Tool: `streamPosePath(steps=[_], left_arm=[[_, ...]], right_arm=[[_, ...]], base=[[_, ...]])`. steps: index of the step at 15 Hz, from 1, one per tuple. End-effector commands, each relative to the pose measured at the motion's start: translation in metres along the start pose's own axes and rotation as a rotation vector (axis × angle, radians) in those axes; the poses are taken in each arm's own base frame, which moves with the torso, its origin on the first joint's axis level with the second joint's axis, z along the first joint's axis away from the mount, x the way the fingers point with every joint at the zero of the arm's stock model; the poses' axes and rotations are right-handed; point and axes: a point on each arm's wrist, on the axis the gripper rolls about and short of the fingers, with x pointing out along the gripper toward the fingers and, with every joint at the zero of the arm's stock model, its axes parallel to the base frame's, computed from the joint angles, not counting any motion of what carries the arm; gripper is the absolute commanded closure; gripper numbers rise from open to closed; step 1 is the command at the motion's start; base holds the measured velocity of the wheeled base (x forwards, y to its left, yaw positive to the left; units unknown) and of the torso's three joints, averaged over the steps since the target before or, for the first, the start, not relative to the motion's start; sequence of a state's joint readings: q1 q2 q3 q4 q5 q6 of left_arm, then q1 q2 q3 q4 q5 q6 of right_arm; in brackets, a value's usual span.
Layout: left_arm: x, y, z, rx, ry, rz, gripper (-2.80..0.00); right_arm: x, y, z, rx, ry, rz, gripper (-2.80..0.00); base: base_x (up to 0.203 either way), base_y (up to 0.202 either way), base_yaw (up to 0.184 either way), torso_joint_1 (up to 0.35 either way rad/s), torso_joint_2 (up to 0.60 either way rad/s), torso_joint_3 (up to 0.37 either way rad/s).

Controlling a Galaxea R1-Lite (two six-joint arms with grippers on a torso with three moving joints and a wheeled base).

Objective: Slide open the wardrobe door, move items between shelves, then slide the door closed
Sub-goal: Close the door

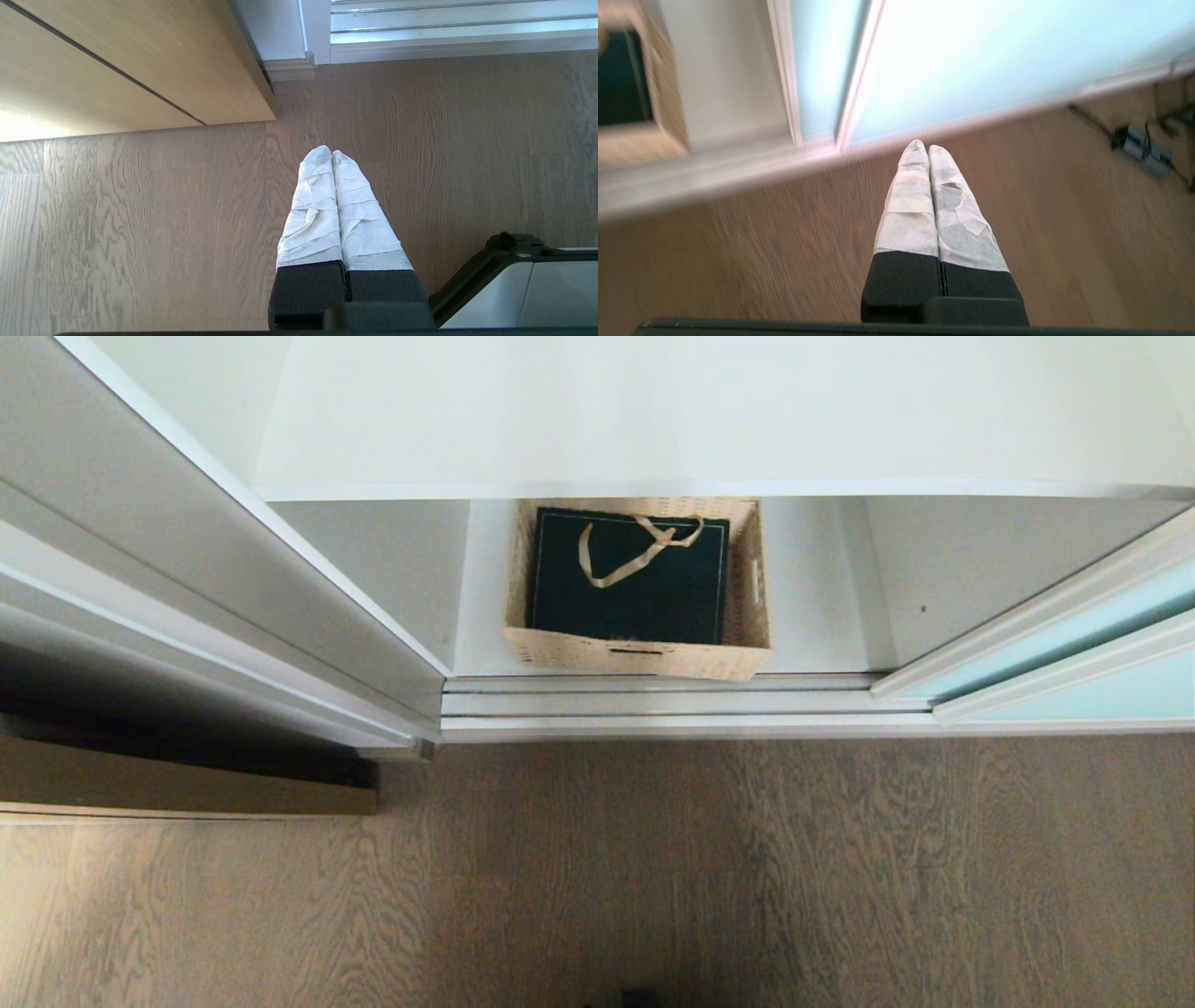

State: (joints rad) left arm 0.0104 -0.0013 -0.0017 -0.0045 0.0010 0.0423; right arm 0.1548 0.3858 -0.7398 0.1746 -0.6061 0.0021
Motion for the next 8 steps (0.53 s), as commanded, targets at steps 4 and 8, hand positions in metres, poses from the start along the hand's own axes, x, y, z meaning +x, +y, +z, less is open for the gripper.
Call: streamPosePath(steps=[4,8], left_arm=[[0.0,0.0,0.0,0.001,0.004,0.001,0.0],[0.0,0.0,0.0,0.001,0.004,0.001,0.0]], right_arm=[[-0.001,-0.001,0.078,0.034,-0.052,-0.015,0.0],[-0.023,-0.014,0.137,0.066,-0.101,-0.035,0.0]], base=[[0.0,0.0,0.0,0.0,0.0,0.0],[0.0,0.0,0.0,0.0,0.0,0.0]])
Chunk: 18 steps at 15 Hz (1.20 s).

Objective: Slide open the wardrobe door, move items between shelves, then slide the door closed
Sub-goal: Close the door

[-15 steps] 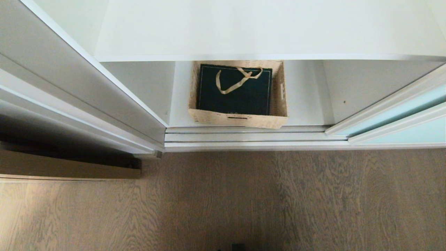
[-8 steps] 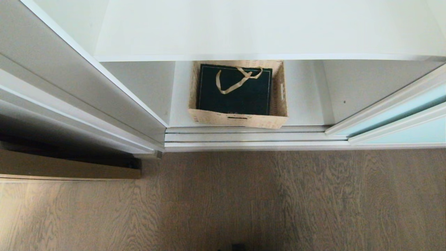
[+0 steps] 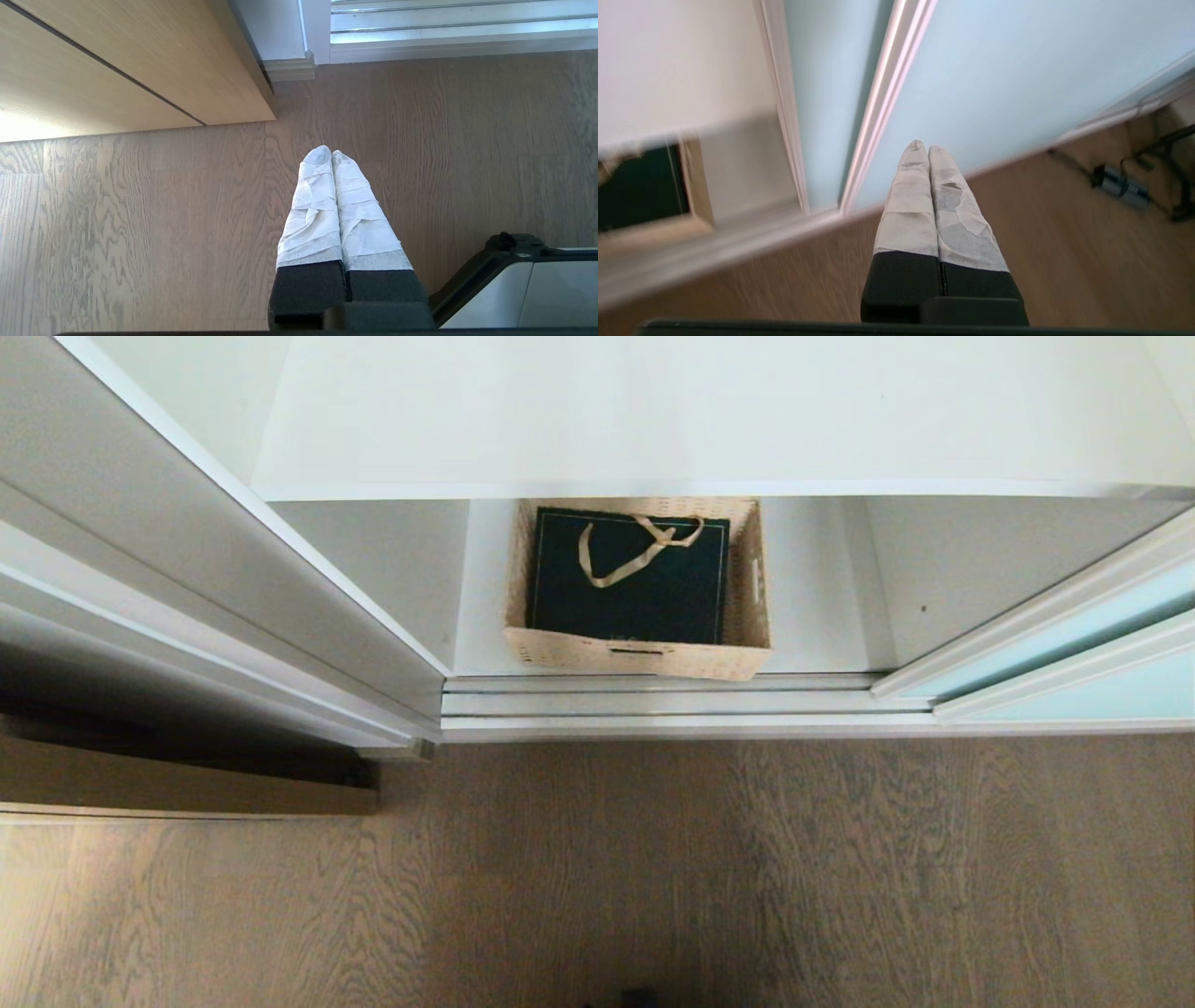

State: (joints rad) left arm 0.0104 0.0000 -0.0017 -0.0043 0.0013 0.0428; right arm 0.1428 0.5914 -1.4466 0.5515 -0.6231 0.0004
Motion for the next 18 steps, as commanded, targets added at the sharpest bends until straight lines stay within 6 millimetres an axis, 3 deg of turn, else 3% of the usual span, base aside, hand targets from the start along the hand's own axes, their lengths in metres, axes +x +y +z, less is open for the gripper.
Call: streamPosePath(steps=[1,4,7,10,14,18], left_arm=[[0.0,0.0,0.0,0.0,0.003,0.0,0.0],[0.0,0.0,0.0,0.0,0.003,0.0,0.0],[0.0,0.0,0.0,0.0,0.003,0.0,0.0],[0.0,0.0,0.0,0.0,0.003,0.0,0.0],[0.0,0.0,0.0,0.0,0.003,0.0,0.0],[0.0,0.0,0.0,0.0,0.003,0.0,0.0]], right_arm=[[0.0,0.0,0.03,0.012,-0.019,0.0,0.0],[-0.013,-0.006,0.067,0.019,-0.08,0.052,0.0],[0.003,0.011,0.055,-0.087,0.025,0.217,0.0],[-0.002,0.002,0.051,0.055,0.053,0.273,0.0],[0.024,0.029,0.04,0.018,0.14,0.131,0.0],[0.036,0.054,0.042,-0.217,0.047,-0.073,0.0]], base=[[0.0,0.0,0.0,0.0,0.0,0.0],[0.0,0.0,0.0,0.0,0.0,0.0],[0.0,0.0,0.0,0.0,0.0,0.0],[0.0,0.0,0.0,0.0,0.0,0.0],[0.0,0.0,0.0,0.0,0.0,0.0],[0.0,0.0,0.0,0.0,0.0,0.0]])
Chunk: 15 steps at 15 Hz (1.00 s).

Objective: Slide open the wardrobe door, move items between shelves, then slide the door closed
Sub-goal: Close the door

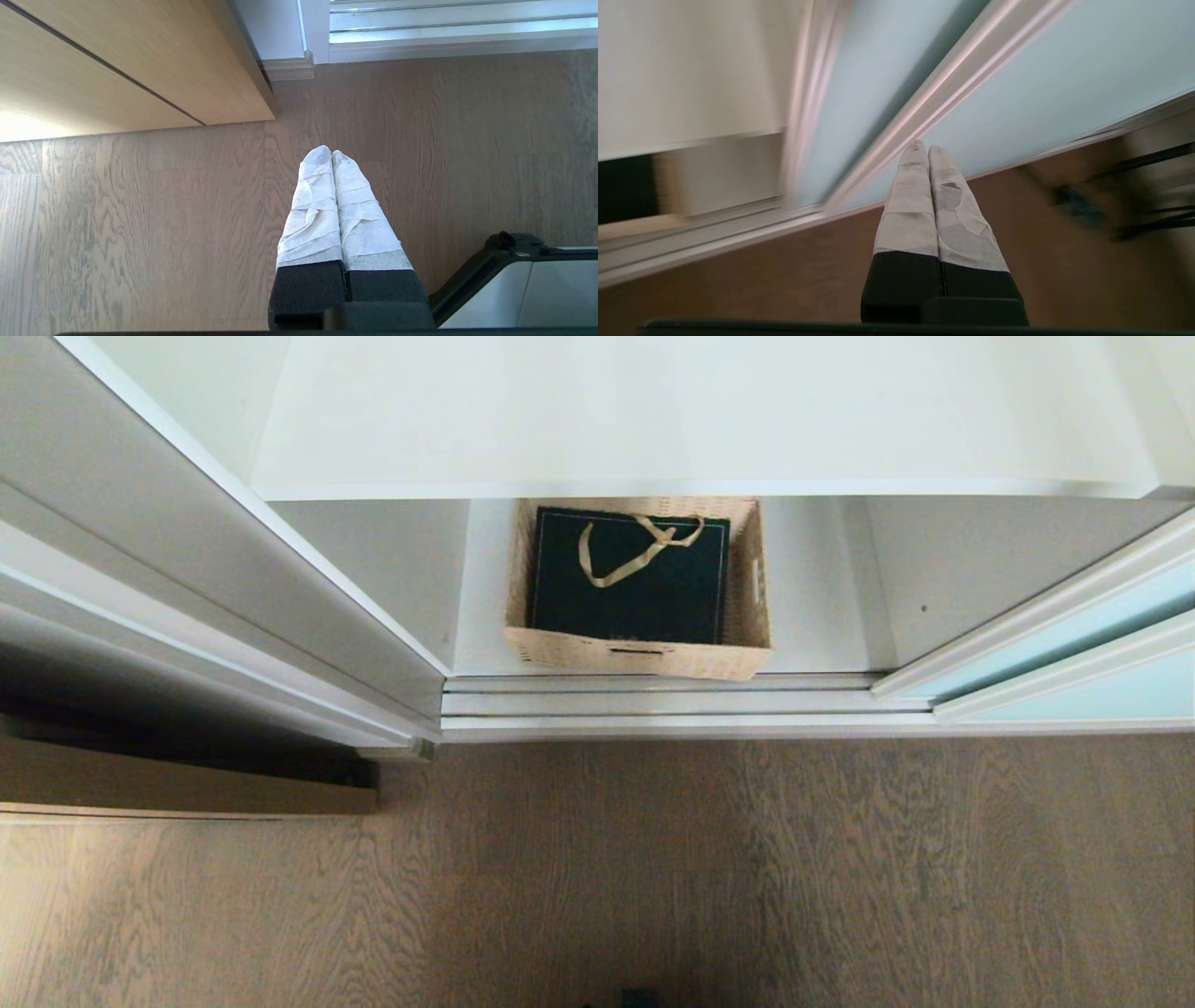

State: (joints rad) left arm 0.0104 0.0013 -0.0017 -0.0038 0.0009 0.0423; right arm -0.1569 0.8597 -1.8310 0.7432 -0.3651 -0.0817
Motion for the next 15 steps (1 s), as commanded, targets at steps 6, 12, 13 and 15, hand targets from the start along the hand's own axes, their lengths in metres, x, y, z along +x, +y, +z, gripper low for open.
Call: streamPosePath(steps=[6,12,13,15], left_arm=[[0.0,0.0,0.0,0.001,0.001,0.001,0.0],[0.0,0.0,0.0,0.001,0.001,0.001,0.0],[0.0,0.0,0.0,0.001,0.001,0.001,0.0],[0.0,0.0,0.0,0.001,0.001,0.001,0.0]], right_arm=[[0.034,0.031,0.0,-0.123,0.018,-0.2,0.0],[0.031,0.039,0.001,-0.18,0.001,-0.3,0.0],[0.029,0.04,-0.002,-0.185,0.017,-0.222,0.0],[0.027,0.045,-0.008,-0.186,0.042,-0.042,0.0]], base=[[0.0,0.0,0.0,0.0,0.0,0.0],[0.0,0.0,0.0,0.0,0.0,0.0],[0.0,0.0,0.0,0.0,0.0,0.0],[0.0,0.0,0.0,0.0,0.0,0.0]])
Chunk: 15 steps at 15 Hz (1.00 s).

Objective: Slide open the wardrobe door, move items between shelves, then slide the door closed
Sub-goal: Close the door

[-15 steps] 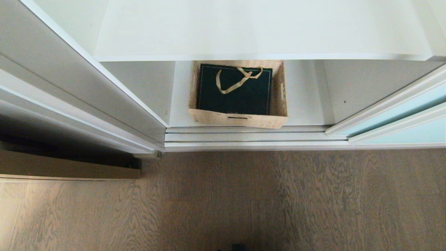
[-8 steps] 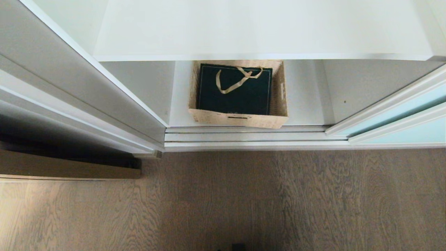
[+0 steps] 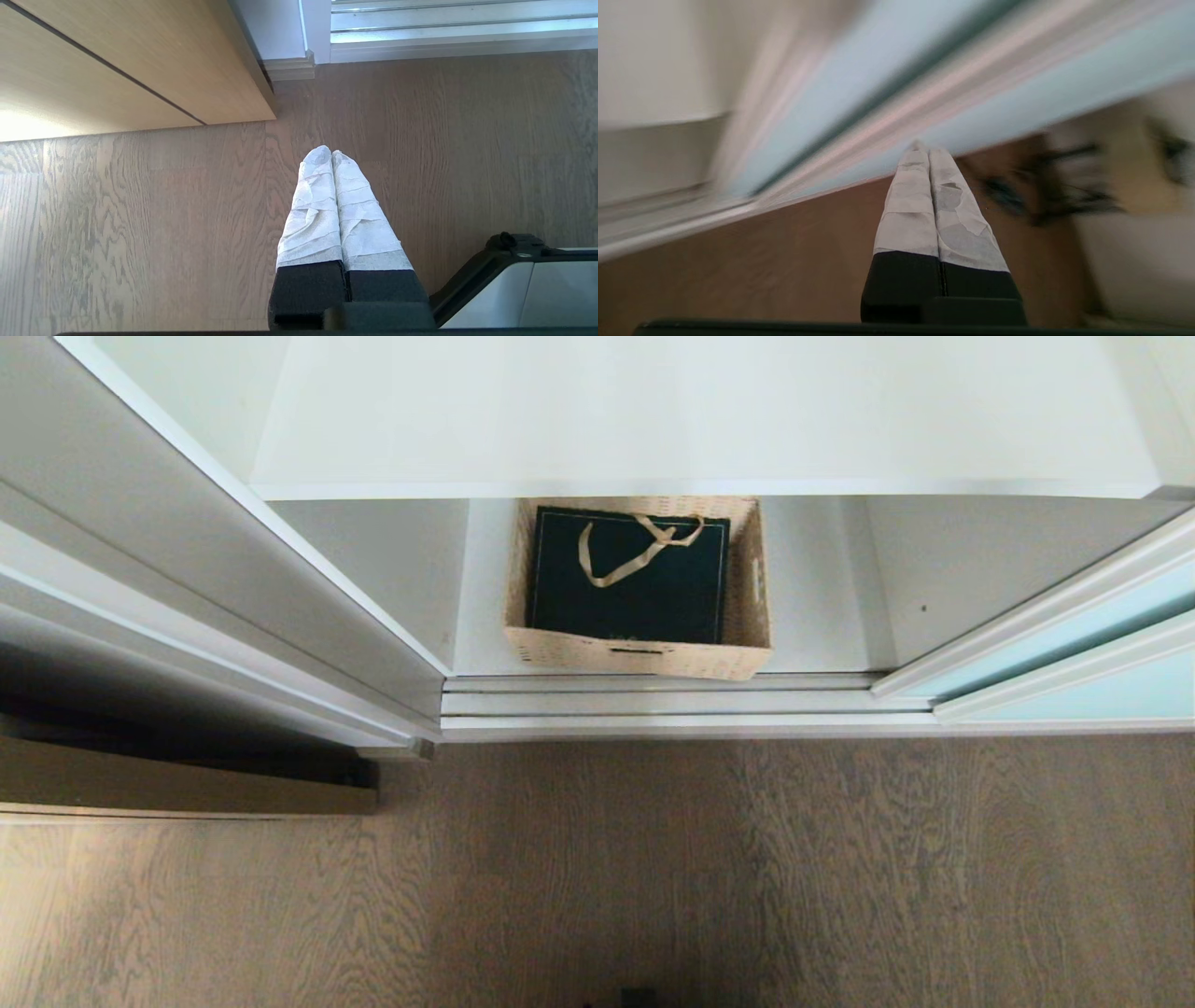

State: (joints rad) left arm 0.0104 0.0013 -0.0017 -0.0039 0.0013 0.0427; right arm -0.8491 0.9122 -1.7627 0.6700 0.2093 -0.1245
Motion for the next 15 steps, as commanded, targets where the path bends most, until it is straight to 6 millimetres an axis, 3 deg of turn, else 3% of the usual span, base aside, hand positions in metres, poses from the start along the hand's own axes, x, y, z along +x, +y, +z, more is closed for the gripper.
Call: streamPosePath(steps=[1,7,11,15], left_arm=[[0.0,0.0,0.0,0.0,0.001,0.001,0.0],[0.0,0.0,0.0,0.0,0.001,0.001,0.0],[0.0,0.0,0.0,0.0,0.001,0.001,0.0],[0.0,0.0,0.0,0.0,0.001,0.001,0.0]], right_arm=[[-0.005,0.005,-0.002,0.014,-0.013,0.124,0.0],[0.012,0.001,-0.001,0.293,0.008,0.103,0.0],[0.023,-0.005,0.003,0.461,-0.067,-0.035,0.0],[0.026,-0.001,-0.007,0.533,-0.001,0.154,0.0]], base=[[0.0,0.0,0.0,0.0,0.0,0.0],[0.0,0.0,0.0,0.0,0.0,0.0],[0.0,0.0,0.0,0.0,0.0,0.0],[0.0,0.0,0.0,0.0,0.0,0.0]])
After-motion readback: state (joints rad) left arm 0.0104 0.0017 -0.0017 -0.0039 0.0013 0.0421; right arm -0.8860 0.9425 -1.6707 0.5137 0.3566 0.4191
